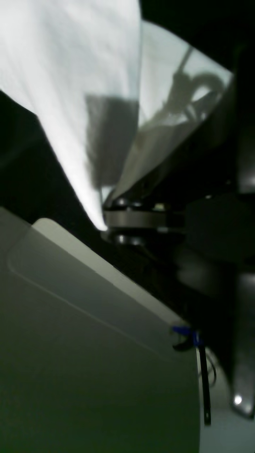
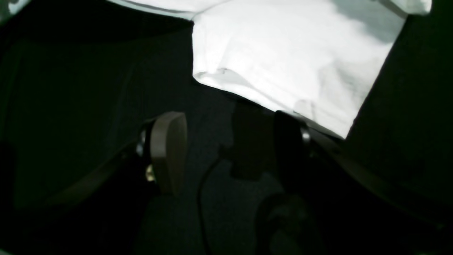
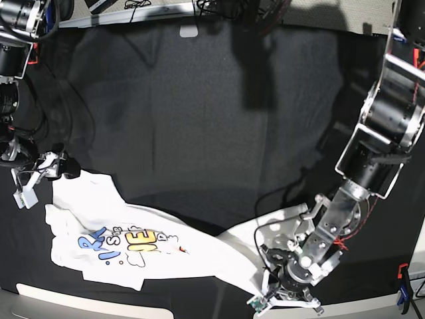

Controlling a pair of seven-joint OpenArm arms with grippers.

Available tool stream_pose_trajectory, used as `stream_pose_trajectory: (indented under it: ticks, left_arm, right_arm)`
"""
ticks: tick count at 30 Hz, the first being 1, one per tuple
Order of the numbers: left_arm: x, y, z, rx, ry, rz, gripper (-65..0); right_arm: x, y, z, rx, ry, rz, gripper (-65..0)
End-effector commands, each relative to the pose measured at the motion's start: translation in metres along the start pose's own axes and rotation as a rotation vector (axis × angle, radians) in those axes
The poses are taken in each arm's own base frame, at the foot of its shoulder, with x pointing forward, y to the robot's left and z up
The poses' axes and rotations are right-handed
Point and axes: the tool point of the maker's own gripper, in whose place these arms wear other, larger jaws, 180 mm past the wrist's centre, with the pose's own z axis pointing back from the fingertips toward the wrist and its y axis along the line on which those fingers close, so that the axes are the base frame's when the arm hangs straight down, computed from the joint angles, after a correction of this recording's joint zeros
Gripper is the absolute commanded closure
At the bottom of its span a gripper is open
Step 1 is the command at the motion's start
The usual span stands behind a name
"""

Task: Layout the t-shirt on the table in an organized manner, then fold the t-shirt properly
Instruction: 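Pull the grasped shirt edge with the left gripper to spread the shirt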

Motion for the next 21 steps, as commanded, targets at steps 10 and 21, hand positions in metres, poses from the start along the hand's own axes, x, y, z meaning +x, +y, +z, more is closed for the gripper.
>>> stream_pose_trajectory:
  ticks: [10, 21]
  left_arm:
    - [-0.013, -0.002, 0.002, 0.004, 0.055, 0.019, -13.0]
    - [-0.073, -0.011, 0.015, -0.020, 0.384, 0.025, -13.0]
  right_arm:
    - [0.022, -0.003, 0.010, -0.006, -0.062, 0.022, -37.7]
    - [0.022, -0.003, 0.009, -0.005, -0.062, 0.021, -37.7]
